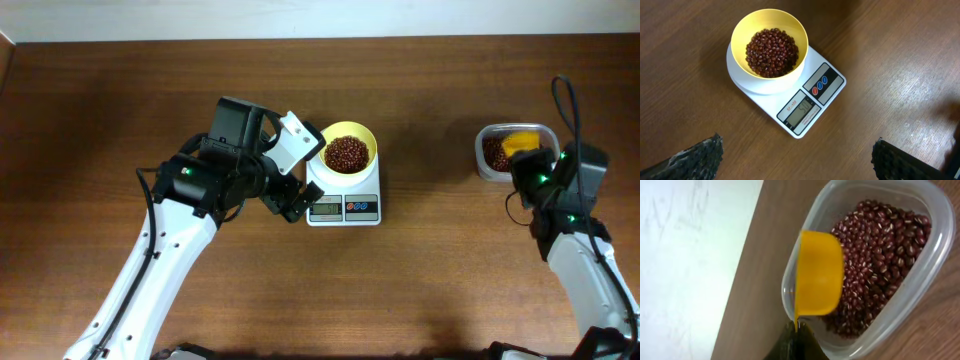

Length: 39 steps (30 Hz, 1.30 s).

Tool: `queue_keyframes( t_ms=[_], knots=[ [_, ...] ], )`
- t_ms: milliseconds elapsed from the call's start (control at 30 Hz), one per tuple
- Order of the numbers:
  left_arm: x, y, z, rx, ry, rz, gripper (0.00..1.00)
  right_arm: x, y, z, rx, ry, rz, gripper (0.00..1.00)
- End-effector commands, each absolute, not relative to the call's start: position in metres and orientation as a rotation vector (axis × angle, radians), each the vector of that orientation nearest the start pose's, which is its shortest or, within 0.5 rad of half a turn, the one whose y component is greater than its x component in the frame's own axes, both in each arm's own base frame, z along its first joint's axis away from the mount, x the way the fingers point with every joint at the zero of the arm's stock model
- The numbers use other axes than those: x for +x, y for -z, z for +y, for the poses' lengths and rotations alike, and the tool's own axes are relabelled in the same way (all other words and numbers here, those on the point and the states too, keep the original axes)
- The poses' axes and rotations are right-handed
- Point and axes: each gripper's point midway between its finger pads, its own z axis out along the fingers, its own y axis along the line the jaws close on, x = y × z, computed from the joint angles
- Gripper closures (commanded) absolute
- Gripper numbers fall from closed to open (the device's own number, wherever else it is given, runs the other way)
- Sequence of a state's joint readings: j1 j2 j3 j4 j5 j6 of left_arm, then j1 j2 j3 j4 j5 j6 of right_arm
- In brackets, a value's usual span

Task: Scoop item into bowl and weigh 50g on scale
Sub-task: 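Lower the scoop into the bean tub with the right gripper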

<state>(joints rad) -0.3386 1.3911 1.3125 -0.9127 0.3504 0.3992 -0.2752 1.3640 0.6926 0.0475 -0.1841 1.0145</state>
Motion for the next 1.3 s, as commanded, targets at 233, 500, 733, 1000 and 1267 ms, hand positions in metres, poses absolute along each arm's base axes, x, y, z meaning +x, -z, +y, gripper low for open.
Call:
queue_keyframes(
  t_ms=[233,500,733,1000,1267],
  knots=[
    [0.309,-0.222,-0.172,1.025,0.423,2.292,0.01,0.379,-0.093,-0.099,1.308,-0.672,1.756,0.96],
    [0.309,-0.222,-0.172,1.025,0.423,2.292,0.01,0.4,-0.074,-0.095,1.23,-0.788,1.76,0.96],
    [0.309,-0.222,-0.172,1.024,0.423,2.292,0.01,0.399,-0.063,-0.086,1.209,-0.834,1.811,0.96],
    [0.309,-0.222,-0.172,1.024,0.423,2.292,0.01,0.399,-0.064,-0.084,1.203,-0.844,1.814,0.29],
    [0.309,-0.222,-0.172,1.025,0.423,2.292,0.01,0.403,-0.072,-0.083,1.166,-0.867,1.795,0.14]
  ],
)
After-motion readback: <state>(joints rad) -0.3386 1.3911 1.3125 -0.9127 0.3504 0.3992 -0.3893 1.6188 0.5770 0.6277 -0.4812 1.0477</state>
